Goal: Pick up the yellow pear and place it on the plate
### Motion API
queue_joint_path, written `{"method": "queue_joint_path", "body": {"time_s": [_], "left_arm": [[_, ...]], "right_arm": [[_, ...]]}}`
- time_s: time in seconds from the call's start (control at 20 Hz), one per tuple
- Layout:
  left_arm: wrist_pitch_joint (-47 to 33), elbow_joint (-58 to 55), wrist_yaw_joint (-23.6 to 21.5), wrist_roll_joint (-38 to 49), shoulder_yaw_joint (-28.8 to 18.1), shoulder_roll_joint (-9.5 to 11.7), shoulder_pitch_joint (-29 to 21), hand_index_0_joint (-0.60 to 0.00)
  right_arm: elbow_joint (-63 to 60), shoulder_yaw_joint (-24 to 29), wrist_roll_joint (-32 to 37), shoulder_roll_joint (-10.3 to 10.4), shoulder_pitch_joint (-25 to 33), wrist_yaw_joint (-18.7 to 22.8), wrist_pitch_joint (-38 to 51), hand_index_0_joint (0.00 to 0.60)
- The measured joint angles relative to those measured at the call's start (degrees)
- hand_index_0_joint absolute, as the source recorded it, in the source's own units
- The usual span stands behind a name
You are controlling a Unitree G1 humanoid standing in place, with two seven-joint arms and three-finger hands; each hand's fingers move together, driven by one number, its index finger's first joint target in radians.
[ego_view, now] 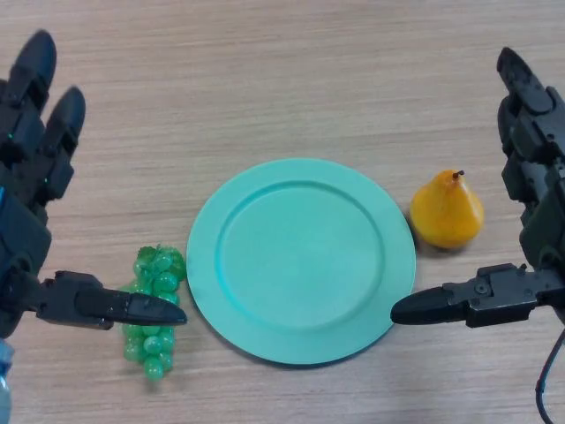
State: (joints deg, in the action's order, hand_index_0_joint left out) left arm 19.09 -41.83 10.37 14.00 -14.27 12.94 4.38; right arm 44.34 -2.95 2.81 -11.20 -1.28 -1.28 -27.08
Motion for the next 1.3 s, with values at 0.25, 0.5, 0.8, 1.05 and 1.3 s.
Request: {"method": "queue_joint_path", "body": {"time_s": [0.25, 0.5, 0.8, 1.05, 1.3], "left_arm": [[0.5, -0.2, 2.2, 1.0, -1.1, 1.0, -2.0, 0.000], [-0.7, 3.7, 2.3, 1.0, -1.0, 1.1, -2.0, 0.000], [-4.7, 9.5, 3.8, -0.1, -1.0, 1.5, -1.1, 0.000], [-4.0, 8.2, 6.1, -2.0, 0.5, 1.9, -2.4, 0.000], [-3.8, 6.3, 2.6, -2.0, 4.6, 1.7, -4.2, 0.000]], "right_arm": [[-1.0, 0.3, 0.0, 0.0, 1.2, 0.0, 0.0, 0.000], [-6.5, 3.0, 3.1, -0.4, 3.0, -1.3, 0.5, 0.000], [-32.0, 6.7, 4.6, -3.8, 11.2, -7.9, 14.7, 0.000], [-57.6, 6.8, 4.4, -5.1, 20.0, -8.6, 28.3, 0.000], [-83.6, 6.6, -1.8, -6.0, 28.0, -9.4, 41.4, 0.000]]}}
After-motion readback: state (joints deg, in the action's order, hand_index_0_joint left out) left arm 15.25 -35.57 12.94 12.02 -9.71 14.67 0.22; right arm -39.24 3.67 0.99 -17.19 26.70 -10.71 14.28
